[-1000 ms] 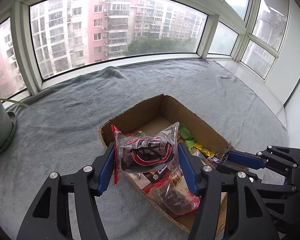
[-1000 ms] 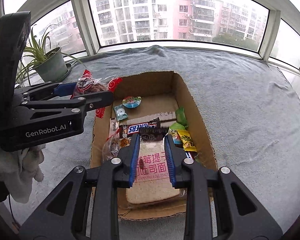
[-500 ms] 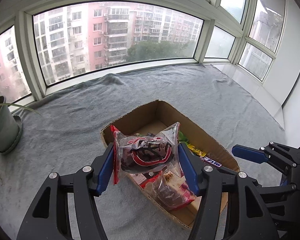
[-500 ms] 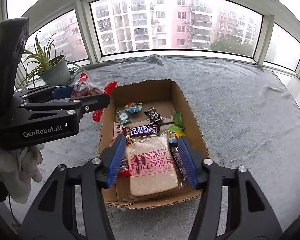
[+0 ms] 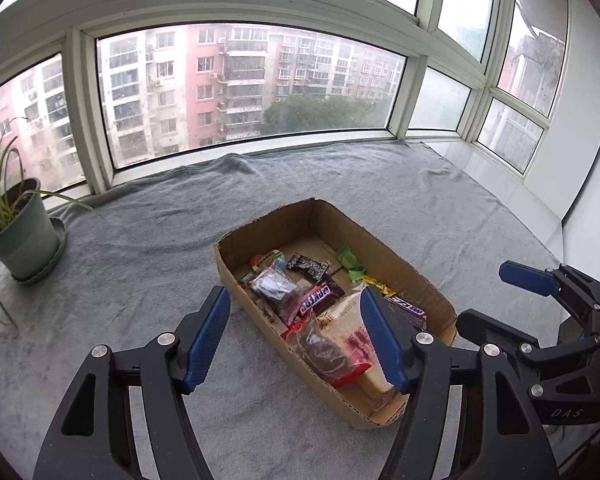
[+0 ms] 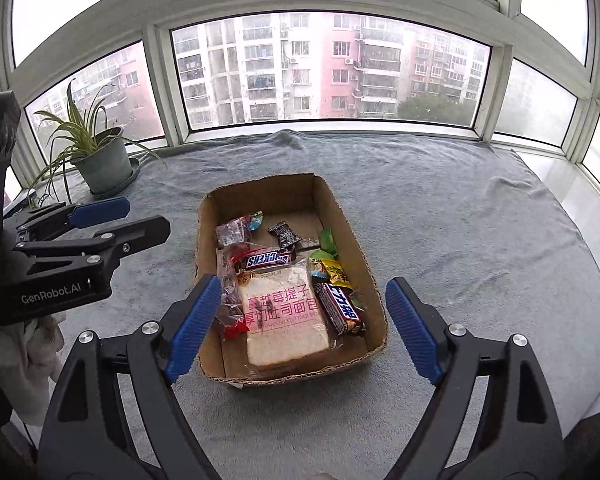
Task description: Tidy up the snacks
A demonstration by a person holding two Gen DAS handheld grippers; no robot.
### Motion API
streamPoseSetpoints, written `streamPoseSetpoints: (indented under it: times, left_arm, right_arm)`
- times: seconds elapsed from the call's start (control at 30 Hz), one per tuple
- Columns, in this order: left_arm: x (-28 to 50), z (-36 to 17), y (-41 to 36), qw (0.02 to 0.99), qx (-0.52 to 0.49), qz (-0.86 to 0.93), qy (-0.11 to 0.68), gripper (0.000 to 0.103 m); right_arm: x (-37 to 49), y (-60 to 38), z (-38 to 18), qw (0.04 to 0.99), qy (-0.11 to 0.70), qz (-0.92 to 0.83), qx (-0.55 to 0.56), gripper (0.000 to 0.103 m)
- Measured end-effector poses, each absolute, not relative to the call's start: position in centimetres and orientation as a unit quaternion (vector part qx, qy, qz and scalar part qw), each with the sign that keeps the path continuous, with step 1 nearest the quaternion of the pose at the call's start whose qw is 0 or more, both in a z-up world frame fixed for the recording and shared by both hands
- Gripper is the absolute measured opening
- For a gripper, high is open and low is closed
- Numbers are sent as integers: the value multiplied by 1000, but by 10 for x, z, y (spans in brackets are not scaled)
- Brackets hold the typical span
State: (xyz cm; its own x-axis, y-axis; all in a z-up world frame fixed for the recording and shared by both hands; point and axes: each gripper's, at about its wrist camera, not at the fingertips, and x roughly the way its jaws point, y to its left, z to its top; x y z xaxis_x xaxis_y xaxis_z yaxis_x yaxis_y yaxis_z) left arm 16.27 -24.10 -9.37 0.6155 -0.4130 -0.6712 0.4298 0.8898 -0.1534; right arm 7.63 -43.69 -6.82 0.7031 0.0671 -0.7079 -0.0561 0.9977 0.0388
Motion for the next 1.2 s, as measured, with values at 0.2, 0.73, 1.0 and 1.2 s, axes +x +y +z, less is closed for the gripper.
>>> streamPoseSetpoints:
  times: [0.2,0.73,1.0,1.2]
  left_arm:
    - [143,-92,-235,902,4,-232,364,68]
    - [123,-82,-226,907,-5,-223,357,73]
    - [122,-81,-227,909,0,-212,359,73]
    - [122,-80,-225,910,-2,-207,360,73]
  right_arm:
    - [67,-434,-61,926,376,23,7,87]
    - [59,-428,-57,929,371,7,7,88]
    - [60,-428,-57,929,371,4,7,89]
    - [61,-426,-58,928,372,8,4,89]
